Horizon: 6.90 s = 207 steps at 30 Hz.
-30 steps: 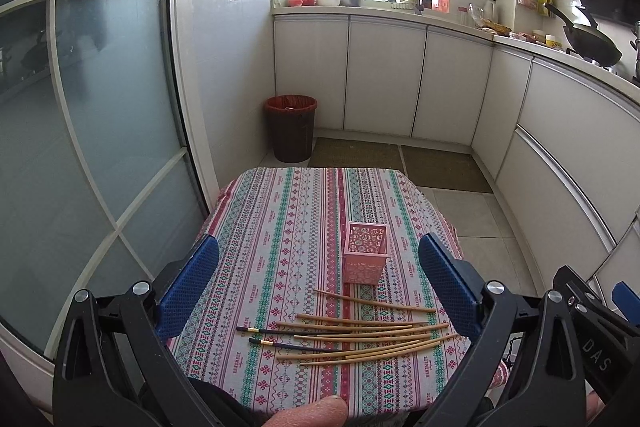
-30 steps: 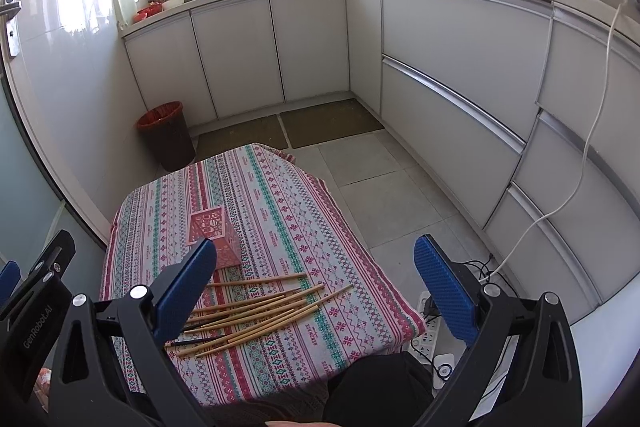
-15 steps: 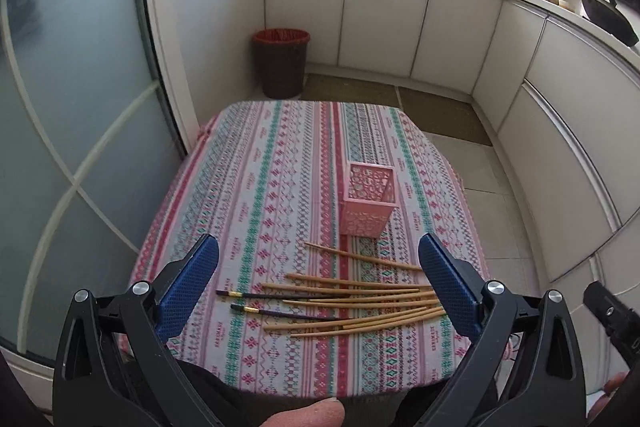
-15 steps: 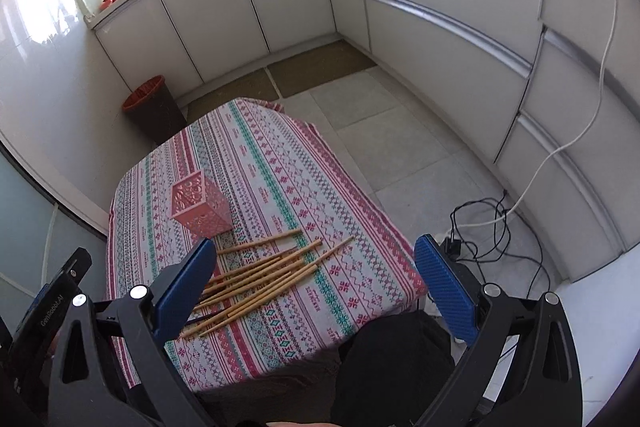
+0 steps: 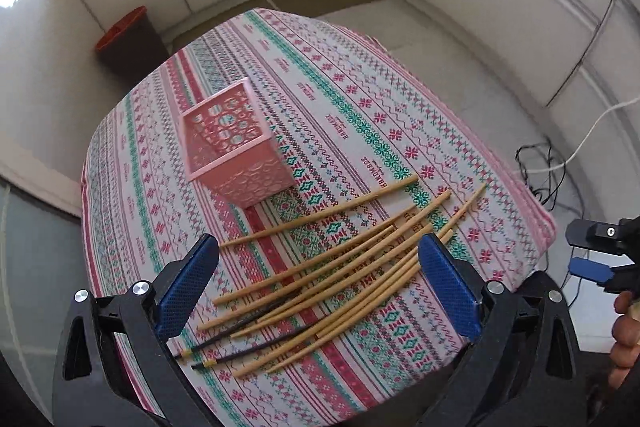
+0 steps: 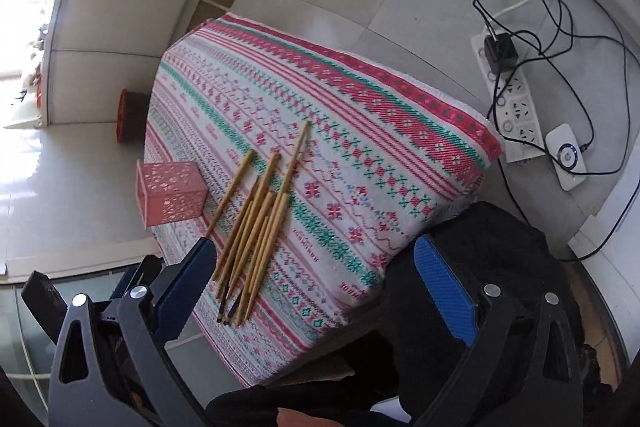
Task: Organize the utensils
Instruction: 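Lower the left tool and grasp one bamboo chopstick from the pile, then lift the chopstick upright and drop it into the pink mesh cup with the left tool, then withdraw the open left tool from the cup back toward the chopstick pile, then grasp a chopstick with the left tool while the right tool grasps another chopstick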
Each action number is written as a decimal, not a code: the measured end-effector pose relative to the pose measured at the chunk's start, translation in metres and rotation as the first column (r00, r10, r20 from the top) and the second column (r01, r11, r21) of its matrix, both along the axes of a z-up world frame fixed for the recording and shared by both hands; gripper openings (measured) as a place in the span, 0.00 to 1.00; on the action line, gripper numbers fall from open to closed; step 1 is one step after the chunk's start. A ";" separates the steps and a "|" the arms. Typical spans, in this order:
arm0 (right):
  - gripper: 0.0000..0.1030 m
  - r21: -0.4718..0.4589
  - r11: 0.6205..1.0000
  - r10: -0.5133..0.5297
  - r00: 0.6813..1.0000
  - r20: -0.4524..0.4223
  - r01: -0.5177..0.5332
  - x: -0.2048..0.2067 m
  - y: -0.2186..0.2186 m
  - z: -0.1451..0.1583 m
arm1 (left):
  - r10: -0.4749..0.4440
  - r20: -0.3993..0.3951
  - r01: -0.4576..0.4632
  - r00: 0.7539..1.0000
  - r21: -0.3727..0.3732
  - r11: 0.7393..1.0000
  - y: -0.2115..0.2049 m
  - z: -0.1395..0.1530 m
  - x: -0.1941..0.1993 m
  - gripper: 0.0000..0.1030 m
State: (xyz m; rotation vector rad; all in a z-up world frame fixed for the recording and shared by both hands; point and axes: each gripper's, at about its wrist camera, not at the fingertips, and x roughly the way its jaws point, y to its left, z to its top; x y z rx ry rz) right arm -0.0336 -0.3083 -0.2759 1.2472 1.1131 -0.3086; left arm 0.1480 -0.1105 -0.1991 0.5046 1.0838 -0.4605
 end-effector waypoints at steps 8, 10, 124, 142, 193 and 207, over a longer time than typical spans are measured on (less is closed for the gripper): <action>0.94 0.041 0.997 -0.061 0.996 -0.069 0.064 -0.003 -0.030 -0.037 | -0.231 -0.124 0.254 0.965 0.221 0.942 -0.071 -0.082 0.033 0.72; 0.94 0.056 0.997 -0.058 0.995 -0.079 0.062 -0.002 -0.031 -0.042 | -0.260 -0.166 0.294 0.951 0.233 0.927 -0.077 -0.095 0.040 0.64; 0.05 -0.660 0.720 0.443 0.874 0.201 -0.213 0.199 0.148 0.242 | 0.488 0.334 -0.079 0.807 -0.757 0.649 0.191 0.143 0.031 0.58; 0.57 -0.741 0.647 0.415 0.898 0.144 -0.179 0.197 0.168 0.213 | 0.544 0.355 -0.152 0.760 -0.717 0.680 0.199 0.144 0.018 0.75; 0.93 -0.517 0.853 0.144 0.986 0.088 -0.079 -0.037 0.017 0.074 | -0.115 -0.006 0.115 0.993 0.058 0.992 -0.012 -0.036 -0.064 0.93; 0.93 -0.426 0.893 0.174 0.984 0.027 -0.146 -0.017 0.010 0.040 | -0.392 -0.163 0.415 0.905 0.145 0.898 -0.010 -0.075 -0.058 0.27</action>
